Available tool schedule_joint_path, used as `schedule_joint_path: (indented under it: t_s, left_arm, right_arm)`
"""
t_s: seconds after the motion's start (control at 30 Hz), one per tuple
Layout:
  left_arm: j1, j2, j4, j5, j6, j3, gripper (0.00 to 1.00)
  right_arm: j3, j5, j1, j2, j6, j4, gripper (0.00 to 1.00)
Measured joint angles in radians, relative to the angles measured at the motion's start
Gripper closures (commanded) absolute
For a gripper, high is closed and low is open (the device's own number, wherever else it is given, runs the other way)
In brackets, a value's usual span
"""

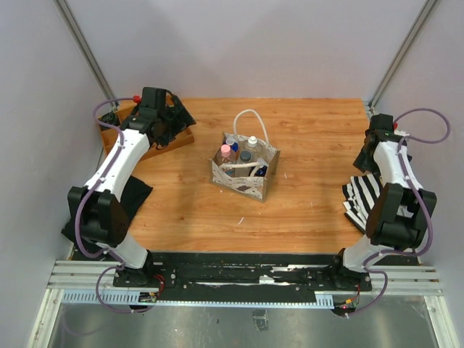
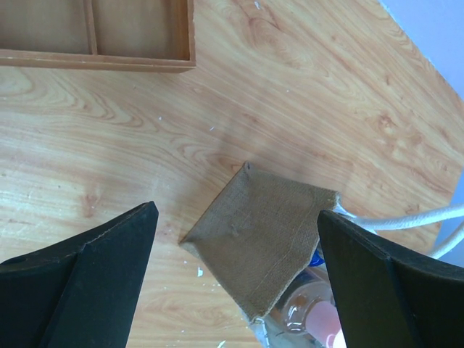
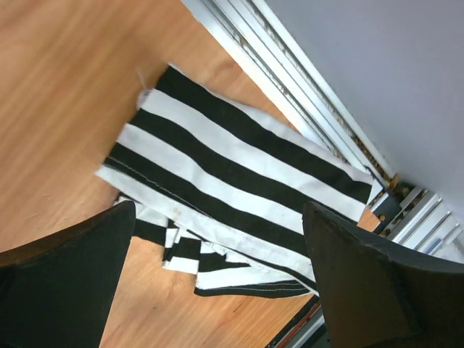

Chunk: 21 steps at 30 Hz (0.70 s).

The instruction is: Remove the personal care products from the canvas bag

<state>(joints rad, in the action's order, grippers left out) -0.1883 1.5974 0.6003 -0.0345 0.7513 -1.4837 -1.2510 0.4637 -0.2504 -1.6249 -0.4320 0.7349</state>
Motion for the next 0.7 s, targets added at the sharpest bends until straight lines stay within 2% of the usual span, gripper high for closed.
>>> schedule_joint_path:
  t_s: [0.1,0.17,0.3,0.4,0.47,0.53,0.63,0.7]
  left_arm:
    - [-0.006,-0.018,-0.001,-0.004,-0.016,0.023,0.0]
    - [-0.021,-0.04,-0.003,-0.016,-0.032,0.044,0.0]
    - [-0.092,-0.116,-0.036,-0.03,-0.08,0.106,0.0]
    - [-0.139,-0.188,-0.079,-0.013,-0.122,0.165,0.0]
    - [-0.151,-0.24,-0.109,0.002,-0.147,0.198,0.01]
    - [-0.15,-0.267,-0.128,0.009,-0.163,0.207,0.01]
    - [-0.149,-0.275,-0.156,0.031,-0.183,0.201,0.0]
    - [-0.159,-0.253,-0.156,0.044,-0.199,0.185,0.0]
  right_arm:
    - [-0.006,0.028,0.053,0.08,0.033,-0.028,0.02]
    - [0.012,0.018,0.164,0.153,0.079,-0.065,0.02]
    - [0.043,-0.185,0.429,0.282,0.171,-0.179,0.03]
    - [0.037,-0.352,0.521,0.327,0.211,-0.246,0.31]
    - [0.013,-0.434,0.543,0.325,0.235,-0.267,0.41]
    - [-0.033,-0.516,0.56,0.3,0.251,-0.28,0.42]
    - [-0.126,-0.634,0.581,0.228,0.267,-0.285,0.35]
    - [-0.19,-0.714,0.608,0.169,0.285,-0.282,0.34]
